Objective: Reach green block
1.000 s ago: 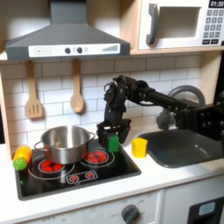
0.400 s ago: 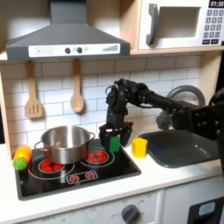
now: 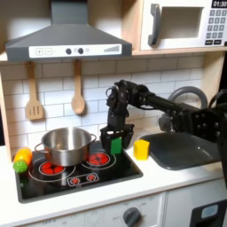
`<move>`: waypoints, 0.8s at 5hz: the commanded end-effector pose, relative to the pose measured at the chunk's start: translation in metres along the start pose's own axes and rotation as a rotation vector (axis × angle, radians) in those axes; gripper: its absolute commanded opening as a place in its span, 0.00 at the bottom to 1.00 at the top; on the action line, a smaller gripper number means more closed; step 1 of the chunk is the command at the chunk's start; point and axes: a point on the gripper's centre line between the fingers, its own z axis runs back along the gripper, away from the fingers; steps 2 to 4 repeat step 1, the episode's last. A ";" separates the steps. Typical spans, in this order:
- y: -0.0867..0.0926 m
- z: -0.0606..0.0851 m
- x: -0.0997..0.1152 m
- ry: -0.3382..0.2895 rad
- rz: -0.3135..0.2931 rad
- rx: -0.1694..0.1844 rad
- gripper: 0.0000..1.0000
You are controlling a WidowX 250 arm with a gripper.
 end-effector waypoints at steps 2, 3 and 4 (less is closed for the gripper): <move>0.001 0.000 0.000 0.002 0.002 0.000 1.00; 0.001 0.000 0.000 0.002 0.002 0.000 1.00; 0.001 0.000 0.000 0.002 0.002 0.000 1.00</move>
